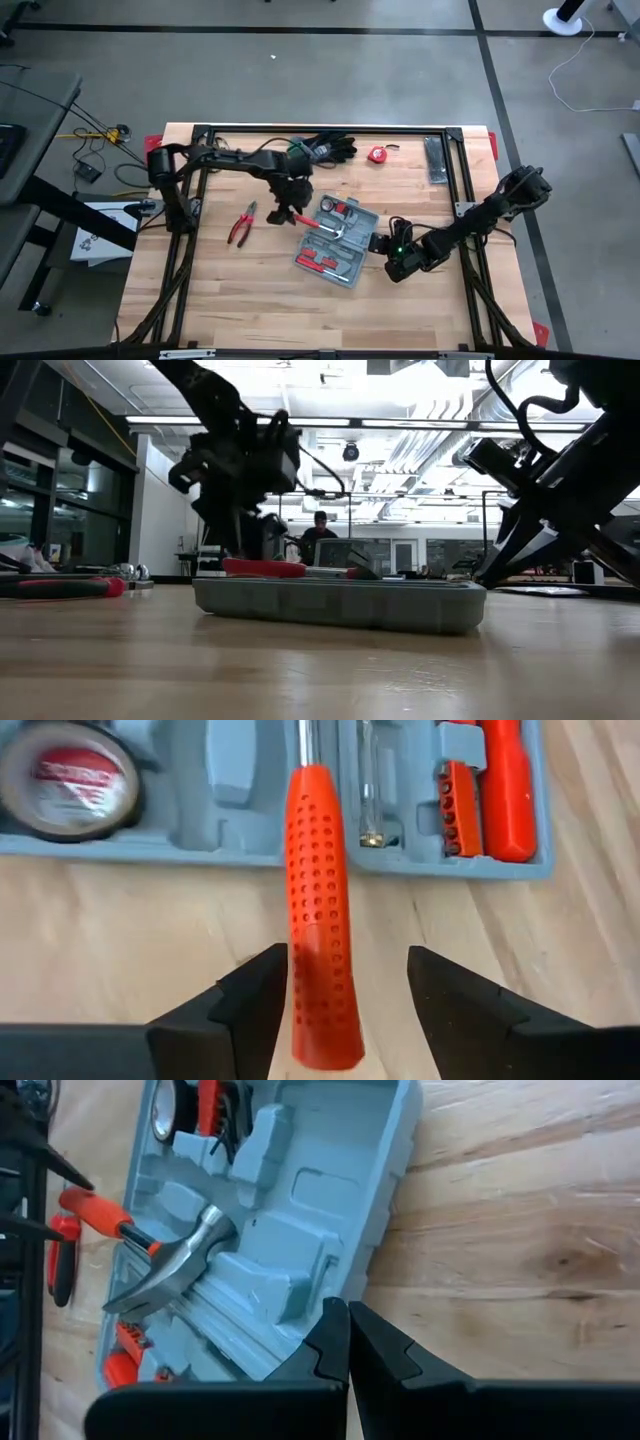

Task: Prefit tool cases
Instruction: Put the hammer into the tool case

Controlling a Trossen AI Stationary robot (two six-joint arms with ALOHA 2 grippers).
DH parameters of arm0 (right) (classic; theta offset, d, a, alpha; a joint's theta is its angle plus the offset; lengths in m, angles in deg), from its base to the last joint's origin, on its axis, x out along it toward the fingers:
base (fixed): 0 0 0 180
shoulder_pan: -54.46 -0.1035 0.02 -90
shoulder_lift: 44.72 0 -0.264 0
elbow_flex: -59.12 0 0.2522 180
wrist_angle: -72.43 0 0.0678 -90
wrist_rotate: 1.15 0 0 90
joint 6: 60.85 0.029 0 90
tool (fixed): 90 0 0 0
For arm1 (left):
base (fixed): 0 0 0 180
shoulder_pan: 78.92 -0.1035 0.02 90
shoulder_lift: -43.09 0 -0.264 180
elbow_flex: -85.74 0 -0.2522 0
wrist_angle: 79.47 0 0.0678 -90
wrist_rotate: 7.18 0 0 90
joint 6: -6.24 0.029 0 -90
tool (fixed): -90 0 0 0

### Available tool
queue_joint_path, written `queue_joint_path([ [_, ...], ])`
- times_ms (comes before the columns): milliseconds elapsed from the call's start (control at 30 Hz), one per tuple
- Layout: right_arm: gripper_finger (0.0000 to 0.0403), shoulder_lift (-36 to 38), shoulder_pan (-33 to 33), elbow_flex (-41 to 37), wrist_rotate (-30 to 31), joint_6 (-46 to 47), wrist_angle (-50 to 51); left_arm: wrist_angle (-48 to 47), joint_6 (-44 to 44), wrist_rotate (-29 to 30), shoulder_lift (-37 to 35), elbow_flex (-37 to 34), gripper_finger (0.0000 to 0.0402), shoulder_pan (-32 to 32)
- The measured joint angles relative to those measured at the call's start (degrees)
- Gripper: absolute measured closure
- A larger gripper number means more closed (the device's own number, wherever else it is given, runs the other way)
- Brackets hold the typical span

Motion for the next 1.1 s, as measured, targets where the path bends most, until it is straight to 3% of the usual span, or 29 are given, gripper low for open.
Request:
queue_joint_path([
  [267, 0.0403, 0.00, 0.00, 0.00, -0.79, 0.13, -0.08, 0.32, 0.70, -1.53, 3.85, -0.02, 0.0213, 0.10],
  [367, 0.0403, 0.00, 0.00, 0.00, -0.77, 0.13, -0.07, 0.66, 1.27, -1.61, 3.85, -0.02, 0.0252, 0.12],
  [500, 0.0403, 0.00, 0.00, 0.00, -0.78, 0.12, -0.04, 0.19, 1.16, -1.13, 3.85, 0.46, 0.0332, 0.19],
  [667, 0.0403, 0.02, 0.04, 0.00, -0.84, 0.03, 0.24, 0.49, -2.74, 0.05, 3.87, 1.14, 0.0336, 1.14],
  [833, 0.0403, 0.02, 0.04, 0.00, -0.79, 0.00, 0.56, 0.57, -5.64, 5.22, 2.82, 2.05, 0.0348, 2.54],
  [1100, 0.0403, 0.04, 0.04, 0.00, -0.69, 0.32, 1.01, 3.07, -10.19, 11.29, -4.12, 3.40, 0.0355, 7.64],
])
